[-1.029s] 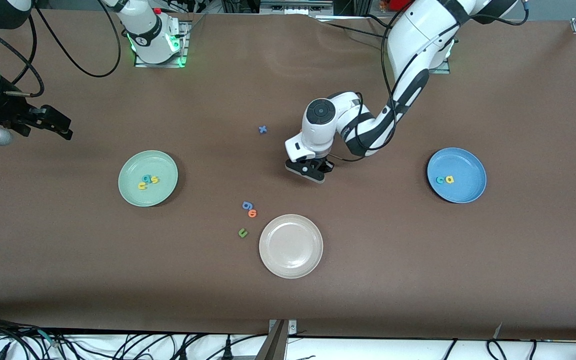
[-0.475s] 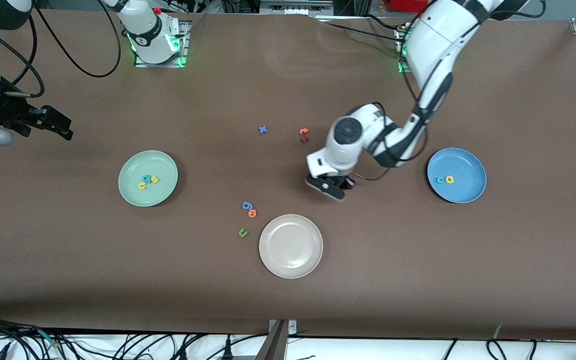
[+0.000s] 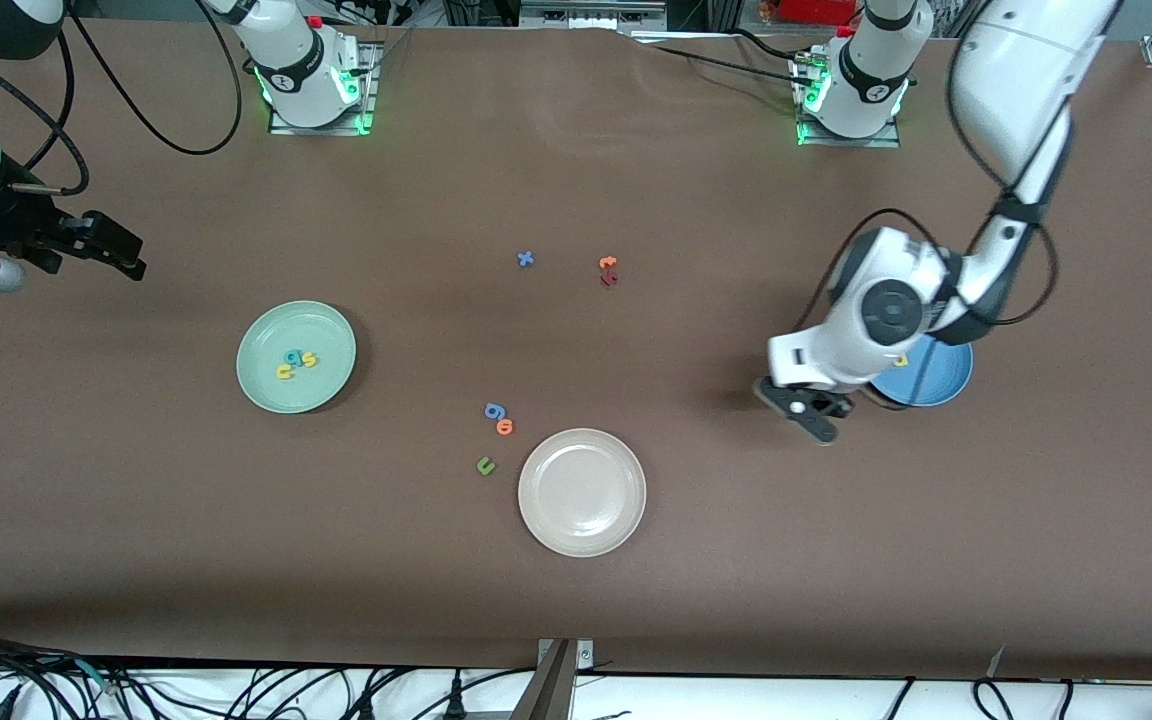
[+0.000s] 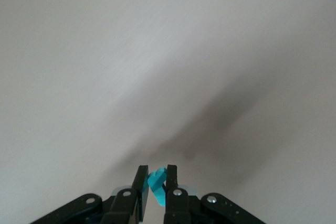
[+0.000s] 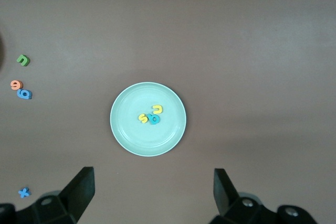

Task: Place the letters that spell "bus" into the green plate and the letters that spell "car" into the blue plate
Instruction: 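Carry the r over the blue plate and open the left gripper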

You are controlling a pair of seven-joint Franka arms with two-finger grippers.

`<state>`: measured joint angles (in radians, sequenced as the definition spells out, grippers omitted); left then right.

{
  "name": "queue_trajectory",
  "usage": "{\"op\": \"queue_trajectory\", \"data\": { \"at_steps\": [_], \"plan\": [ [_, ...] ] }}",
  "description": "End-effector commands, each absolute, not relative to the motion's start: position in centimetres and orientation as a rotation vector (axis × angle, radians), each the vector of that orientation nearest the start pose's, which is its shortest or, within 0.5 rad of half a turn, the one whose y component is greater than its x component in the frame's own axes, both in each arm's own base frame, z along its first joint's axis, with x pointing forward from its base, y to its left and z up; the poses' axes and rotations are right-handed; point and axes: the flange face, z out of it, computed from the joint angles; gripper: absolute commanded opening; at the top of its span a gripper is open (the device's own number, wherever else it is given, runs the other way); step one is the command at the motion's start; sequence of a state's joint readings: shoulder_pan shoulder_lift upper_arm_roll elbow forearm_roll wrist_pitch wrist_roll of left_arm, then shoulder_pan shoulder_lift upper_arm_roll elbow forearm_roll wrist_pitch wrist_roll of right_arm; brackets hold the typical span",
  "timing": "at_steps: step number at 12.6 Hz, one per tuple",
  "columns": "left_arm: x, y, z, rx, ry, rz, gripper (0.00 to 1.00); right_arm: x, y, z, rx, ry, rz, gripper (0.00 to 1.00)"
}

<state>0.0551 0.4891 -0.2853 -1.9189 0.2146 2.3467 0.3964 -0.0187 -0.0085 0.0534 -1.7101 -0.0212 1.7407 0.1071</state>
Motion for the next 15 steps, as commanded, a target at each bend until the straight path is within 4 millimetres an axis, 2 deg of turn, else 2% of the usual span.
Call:
{"op": "queue_trajectory", "data": {
  "at_steps": [1,3,7,9,11,13,14,15],
  "plan": [
    [59.1,-8.9,25.9,-2.869,1.276,0.113,0.04,56.6,1.9,58.3,-3.157,0.102,-0.055,1.0],
    [58.3,-4.7,26.0,-2.883,1.256,0.21,0.07,56.6,1.9,58.3,-3.157,0.102,-0.055,1.0],
    [56.2,4.4,24.1,-2.927,1.245,0.286,0.08,56.6,1.9,58.3,-3.157,0.102,-0.055,1.0],
    [55.7,7.8,22.3,-2.955,1.217,0.272,0.09,56.6,1.9,58.3,-3.157,0.102,-0.055,1.0],
    [55.5,8.8,20.7,-2.978,1.206,0.272,0.1,56.6,1.9,58.3,-3.157,0.102,-0.055,1.0],
    [55.6,8.5,20.3,-2.993,1.184,0.259,0.11,56.6,1.9,58.3,-3.157,0.102,-0.055,1.0],
    [55.6,8.3,19.9,-3.008,1.166,0.263,0.14,56.6,1.9,58.3,-3.157,0.102,-0.055,1.0],
    [55.6,8.2,19.7,-3.025,1.123,0.27,0.24,56.6,1.9,58.3,-3.157,0.102,-0.055,1.0]
  ]
}}
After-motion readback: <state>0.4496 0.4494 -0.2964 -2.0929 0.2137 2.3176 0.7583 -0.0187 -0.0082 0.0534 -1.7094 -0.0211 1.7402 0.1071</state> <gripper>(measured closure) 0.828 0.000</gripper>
